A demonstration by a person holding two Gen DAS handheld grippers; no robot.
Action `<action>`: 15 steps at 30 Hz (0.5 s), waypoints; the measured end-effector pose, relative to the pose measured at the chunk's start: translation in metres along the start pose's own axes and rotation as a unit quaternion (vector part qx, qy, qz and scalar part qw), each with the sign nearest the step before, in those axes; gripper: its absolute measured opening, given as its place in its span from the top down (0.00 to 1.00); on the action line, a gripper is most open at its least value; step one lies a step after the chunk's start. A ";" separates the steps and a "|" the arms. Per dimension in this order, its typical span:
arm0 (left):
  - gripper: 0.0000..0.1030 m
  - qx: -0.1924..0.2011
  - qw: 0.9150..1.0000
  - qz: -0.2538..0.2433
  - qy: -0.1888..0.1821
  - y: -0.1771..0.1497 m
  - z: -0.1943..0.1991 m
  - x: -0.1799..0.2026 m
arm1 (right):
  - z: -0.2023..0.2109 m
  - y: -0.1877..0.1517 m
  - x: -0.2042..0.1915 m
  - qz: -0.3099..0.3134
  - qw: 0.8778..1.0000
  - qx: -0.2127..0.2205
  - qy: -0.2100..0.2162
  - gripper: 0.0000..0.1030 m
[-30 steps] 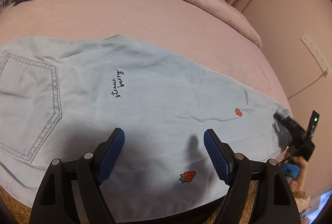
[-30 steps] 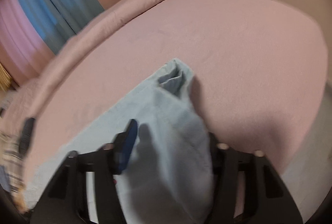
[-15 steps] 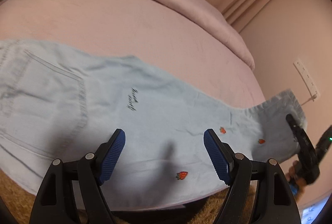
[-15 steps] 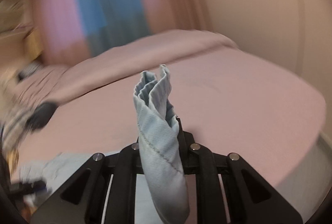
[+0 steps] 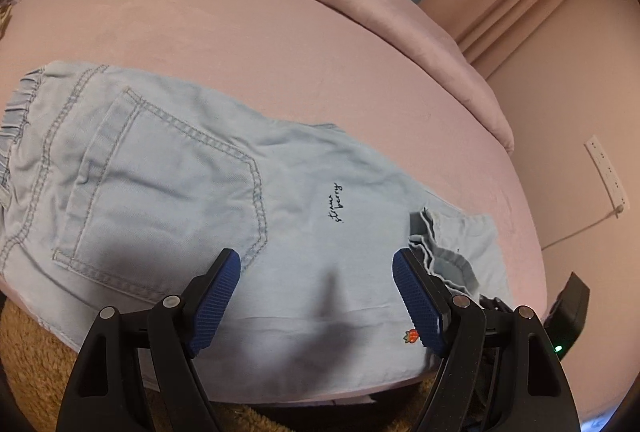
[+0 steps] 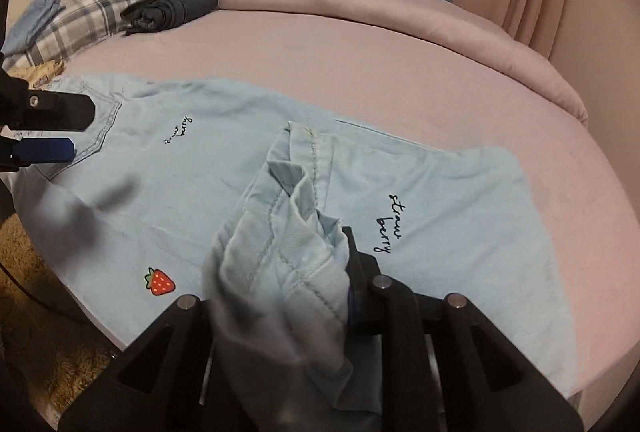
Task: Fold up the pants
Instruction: 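Grasp the leg hems with the right gripper and lift them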
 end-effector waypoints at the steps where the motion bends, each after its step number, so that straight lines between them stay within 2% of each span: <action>1: 0.24 -0.001 1.000 -0.003 0.001 -0.001 -0.001 0.001 | -0.001 0.001 0.004 -0.008 1.000 -0.003 0.007 0.80; 3: 0.24 -0.004 1.000 -0.011 0.000 -0.003 -0.002 0.005 | 0.001 0.000 0.009 -0.018 0.999 -0.014 0.026 0.76; 5: 0.24 -0.013 1.000 -0.015 -0.005 -0.004 -0.004 0.007 | 0.009 0.001 0.006 -0.021 0.999 -0.022 0.045 0.63; 6: 0.24 -0.018 1.000 -0.015 -0.009 -0.004 -0.006 0.009 | 0.015 0.001 0.001 -0.023 0.998 -0.020 0.055 0.61; 10: 0.24 -0.037 0.998 -0.021 -0.038 -0.001 -0.017 0.022 | 0.038 0.003 -0.004 -0.032 0.994 0.014 0.104 0.50; 12: 0.24 -0.050 0.997 -0.025 -0.061 -0.001 -0.024 0.033 | 0.037 0.000 -0.005 -0.031 0.994 0.018 0.105 0.48; 15: 0.24 -0.083 0.992 -0.018 -0.093 -0.002 -0.040 0.045 | 0.023 -0.008 -0.011 -0.028 0.995 -0.009 0.096 0.48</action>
Point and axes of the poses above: each gripper's, at about its wrist camera, not at the fingertips, and z roughly against the way its jaws point, x to its right, y to its top, the point moved 4 cm from there along -z, roughly the way its jaws point, and after that the axes turned 7 degrees about -y, right-handed, at the moved point
